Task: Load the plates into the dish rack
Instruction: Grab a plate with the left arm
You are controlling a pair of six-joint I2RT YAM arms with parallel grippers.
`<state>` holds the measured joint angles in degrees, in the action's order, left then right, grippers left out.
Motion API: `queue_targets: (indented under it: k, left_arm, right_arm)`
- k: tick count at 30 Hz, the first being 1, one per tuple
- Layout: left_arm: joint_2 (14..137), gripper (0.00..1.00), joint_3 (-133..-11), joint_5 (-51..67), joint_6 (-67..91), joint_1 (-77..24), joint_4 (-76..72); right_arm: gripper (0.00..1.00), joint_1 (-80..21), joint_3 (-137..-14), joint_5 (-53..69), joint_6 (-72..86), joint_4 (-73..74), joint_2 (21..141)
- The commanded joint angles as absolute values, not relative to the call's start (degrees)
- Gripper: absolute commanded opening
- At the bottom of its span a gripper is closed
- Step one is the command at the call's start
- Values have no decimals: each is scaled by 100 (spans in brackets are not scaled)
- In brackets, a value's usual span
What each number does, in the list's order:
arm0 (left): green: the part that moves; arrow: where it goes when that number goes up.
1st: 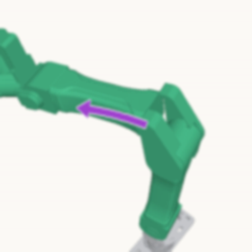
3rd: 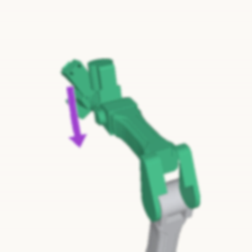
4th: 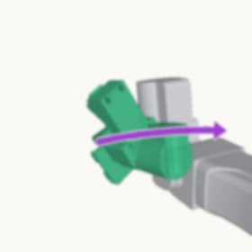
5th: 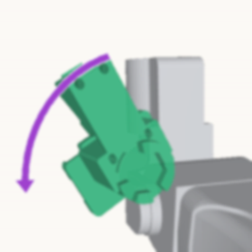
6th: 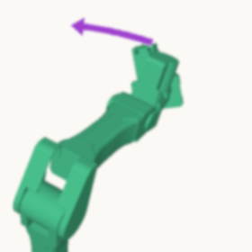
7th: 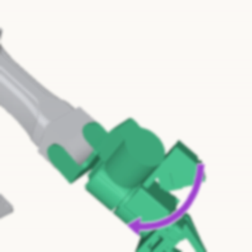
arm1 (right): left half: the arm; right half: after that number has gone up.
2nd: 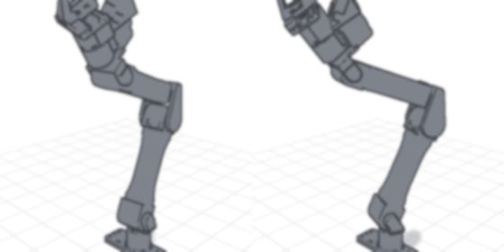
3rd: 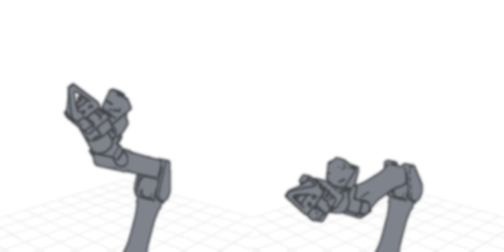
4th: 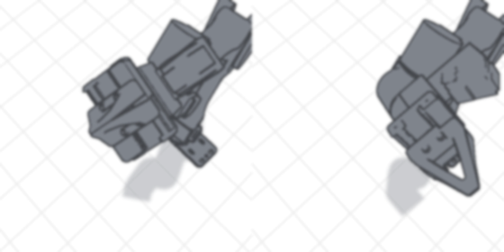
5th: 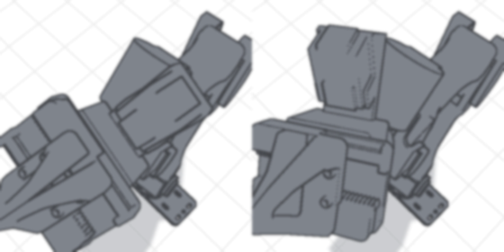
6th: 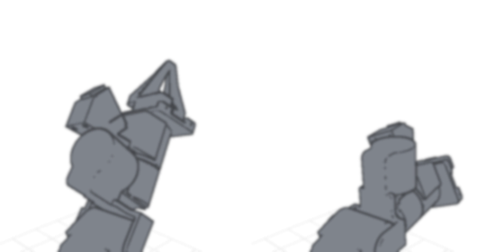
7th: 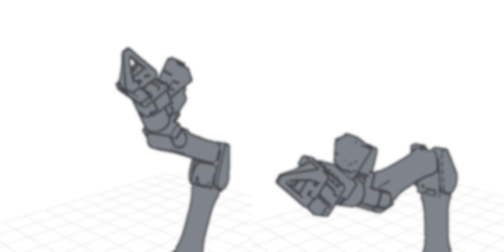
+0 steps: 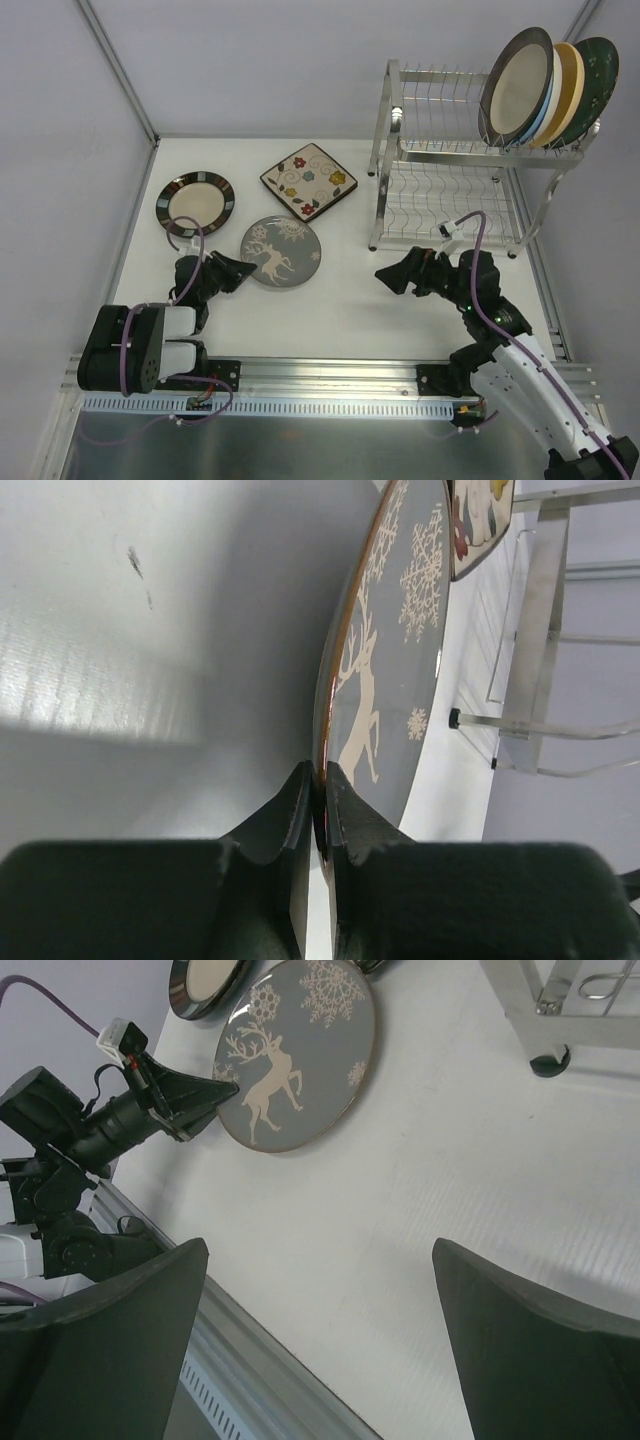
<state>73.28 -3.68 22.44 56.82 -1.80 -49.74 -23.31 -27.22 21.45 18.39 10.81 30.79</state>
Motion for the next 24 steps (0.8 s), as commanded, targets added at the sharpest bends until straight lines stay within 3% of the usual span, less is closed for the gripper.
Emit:
queue_targets:
  k: [1,15,24]
  left_arm:
    - [6849,0,-115,2645,5519,-202,-4896]
    - [3835,0,-343,3427,6011,-229,-3025]
    - [2761,0,-466,3937,6846,-237,-2769]
  right_arm:
    - [99,-2654,-2611,1864,2188,291,3278]
    - [99,-3225,-2558,1889,2891,-1062,4463]
    - [100,-3419,-2953,2092,2892,-1581,5273]
